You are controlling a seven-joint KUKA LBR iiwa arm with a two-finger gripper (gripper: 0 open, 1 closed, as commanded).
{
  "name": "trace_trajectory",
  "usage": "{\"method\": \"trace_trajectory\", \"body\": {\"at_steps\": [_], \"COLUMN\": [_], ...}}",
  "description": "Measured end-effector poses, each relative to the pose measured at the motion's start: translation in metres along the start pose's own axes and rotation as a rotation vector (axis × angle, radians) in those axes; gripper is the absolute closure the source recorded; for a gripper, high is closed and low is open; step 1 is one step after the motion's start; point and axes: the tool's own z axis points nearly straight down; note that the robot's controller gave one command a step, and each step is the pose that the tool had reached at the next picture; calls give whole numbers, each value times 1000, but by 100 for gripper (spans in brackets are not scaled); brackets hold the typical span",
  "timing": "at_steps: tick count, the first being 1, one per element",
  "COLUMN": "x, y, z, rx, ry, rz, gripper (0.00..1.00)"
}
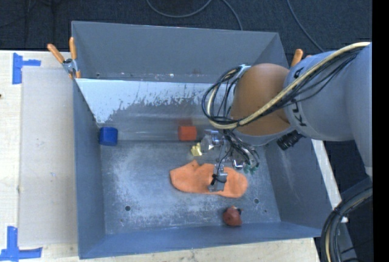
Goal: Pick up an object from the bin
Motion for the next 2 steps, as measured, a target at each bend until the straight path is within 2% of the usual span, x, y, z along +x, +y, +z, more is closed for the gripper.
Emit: {"method": "trace_trajectory", "body": {"at_steps": [1,2], "x": [3,19], "y": [-3,32], "z": [11,21], "rx": [0,0], "ry": [1,-2], "rz": [-277,92], "gripper": [0,100]}}
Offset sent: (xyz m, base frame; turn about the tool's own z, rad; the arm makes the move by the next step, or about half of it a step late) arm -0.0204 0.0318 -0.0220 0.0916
